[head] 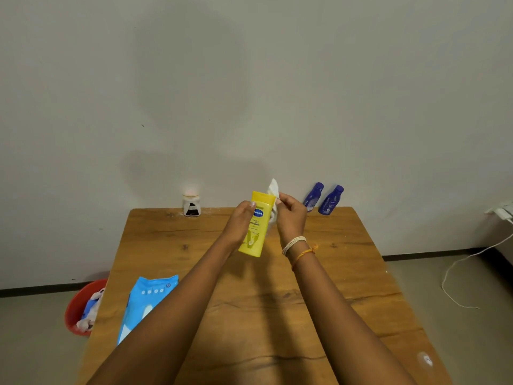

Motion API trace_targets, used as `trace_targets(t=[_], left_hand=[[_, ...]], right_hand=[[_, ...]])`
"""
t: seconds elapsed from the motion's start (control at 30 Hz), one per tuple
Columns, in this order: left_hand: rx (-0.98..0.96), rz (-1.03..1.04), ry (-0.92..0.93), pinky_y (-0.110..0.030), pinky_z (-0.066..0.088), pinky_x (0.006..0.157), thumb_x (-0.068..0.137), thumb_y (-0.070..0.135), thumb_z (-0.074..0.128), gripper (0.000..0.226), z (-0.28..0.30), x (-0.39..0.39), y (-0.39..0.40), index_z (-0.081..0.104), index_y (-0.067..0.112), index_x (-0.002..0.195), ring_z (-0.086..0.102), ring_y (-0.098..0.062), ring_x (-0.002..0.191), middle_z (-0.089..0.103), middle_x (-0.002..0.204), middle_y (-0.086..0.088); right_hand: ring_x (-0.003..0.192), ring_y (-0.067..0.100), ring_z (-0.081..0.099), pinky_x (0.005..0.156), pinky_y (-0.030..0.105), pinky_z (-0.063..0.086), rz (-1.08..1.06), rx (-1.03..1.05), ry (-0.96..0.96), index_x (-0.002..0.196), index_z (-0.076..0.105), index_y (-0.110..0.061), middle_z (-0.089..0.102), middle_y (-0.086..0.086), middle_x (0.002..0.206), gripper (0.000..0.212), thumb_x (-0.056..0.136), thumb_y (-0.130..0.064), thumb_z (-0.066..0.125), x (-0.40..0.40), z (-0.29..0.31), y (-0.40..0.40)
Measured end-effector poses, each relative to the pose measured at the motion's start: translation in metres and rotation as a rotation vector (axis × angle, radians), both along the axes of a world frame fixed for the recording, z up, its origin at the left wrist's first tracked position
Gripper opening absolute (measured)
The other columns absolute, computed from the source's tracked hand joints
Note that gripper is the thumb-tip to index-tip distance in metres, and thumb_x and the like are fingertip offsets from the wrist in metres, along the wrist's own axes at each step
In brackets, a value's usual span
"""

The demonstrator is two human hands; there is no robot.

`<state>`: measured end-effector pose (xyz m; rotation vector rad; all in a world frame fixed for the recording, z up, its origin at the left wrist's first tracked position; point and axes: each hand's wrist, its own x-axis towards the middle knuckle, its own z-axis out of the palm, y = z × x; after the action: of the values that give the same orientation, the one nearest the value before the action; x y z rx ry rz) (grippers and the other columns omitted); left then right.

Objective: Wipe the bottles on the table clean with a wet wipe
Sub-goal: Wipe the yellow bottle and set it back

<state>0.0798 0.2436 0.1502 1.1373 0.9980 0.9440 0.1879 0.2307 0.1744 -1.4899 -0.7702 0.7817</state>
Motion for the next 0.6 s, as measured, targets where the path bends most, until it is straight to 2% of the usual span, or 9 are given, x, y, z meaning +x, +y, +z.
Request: trace_targets(t=[0.07, 0.13, 0.3, 0.37, 0.47, 0.6], left_hand=[[0.021, 0.067, 0.092, -0.016, 0.047, 0.051, 0.103, 0.026, 0.037, 0.023, -0.007, -0.002, 0.007, 0.047, 0.013, 0.086, 0.058, -0.010, 0.061, 0.060, 0.078, -0.003], [0.013, 0.124, 0.123, -0.018, 0.046, 0.052, 0.102, 0.025, 0.038, 0.023, -0.017, -0.004, 0.016, 0.045, 0.016, 0.082, 0.055, -0.011, 0.063, 0.057, 0.077, -0.002], [0.008, 0.164, 0.178, -0.024, 0.048, 0.065, 0.101, 0.015, 0.040, 0.013, -0.043, -0.011, 0.049, 0.051, 0.007, 0.103, 0.059, -0.015, 0.078, 0.061, 0.094, -0.007], [-0.018, 0.180, 0.174, -0.030, 0.050, 0.073, 0.101, 0.012, 0.041, 0.015, -0.057, -0.014, 0.065, 0.052, 0.006, 0.108, 0.061, -0.023, 0.089, 0.062, 0.103, -0.013], [-0.057, 0.196, 0.168, -0.039, 0.051, 0.084, 0.100, 0.012, 0.044, 0.019, -0.080, -0.020, 0.091, 0.053, 0.005, 0.116, 0.061, -0.028, 0.102, 0.062, 0.112, -0.015], [-0.126, 0.266, 0.116, -0.033, 0.052, 0.080, 0.100, 0.012, 0.045, 0.025, -0.105, -0.027, 0.119, 0.052, 0.005, 0.122, 0.060, -0.024, 0.101, 0.061, 0.114, -0.012]], right_hand=[[0.088, 0.020, 0.063, 0.084, 0.035, 0.053, -0.008, -0.029, -0.012, 0.103, 0.070, -0.003, 0.068, 0.007, 0.094, 0.025, 0.088, 0.003, 0.050, -0.002, -0.010, 0.000], [0.087, 0.020, 0.063, 0.084, 0.036, 0.052, 0.016, -0.065, 0.025, 0.103, 0.069, -0.002, 0.068, 0.008, 0.094, 0.026, 0.088, 0.005, 0.049, 0.000, -0.022, 0.000], [0.092, 0.021, 0.059, 0.091, 0.037, 0.049, 0.037, -0.153, 0.099, 0.109, 0.064, 0.004, 0.064, 0.011, 0.101, 0.028, 0.088, 0.009, 0.047, 0.001, -0.053, 0.015], [0.094, 0.021, 0.058, 0.093, 0.037, 0.049, 0.025, -0.199, 0.116, 0.111, 0.063, 0.004, 0.064, 0.014, 0.105, 0.029, 0.088, 0.009, 0.048, 0.002, -0.069, 0.026], [0.090, 0.019, 0.058, 0.086, 0.033, 0.049, 0.032, -0.232, 0.128, 0.107, 0.066, 0.002, 0.065, 0.011, 0.100, 0.029, 0.087, 0.008, 0.046, 0.001, -0.088, 0.045], [0.086, 0.022, 0.058, 0.073, 0.026, 0.046, 0.073, -0.325, 0.153, 0.094, 0.070, -0.004, 0.066, 0.009, 0.093, 0.031, 0.084, 0.005, 0.042, -0.003, -0.119, 0.076]])
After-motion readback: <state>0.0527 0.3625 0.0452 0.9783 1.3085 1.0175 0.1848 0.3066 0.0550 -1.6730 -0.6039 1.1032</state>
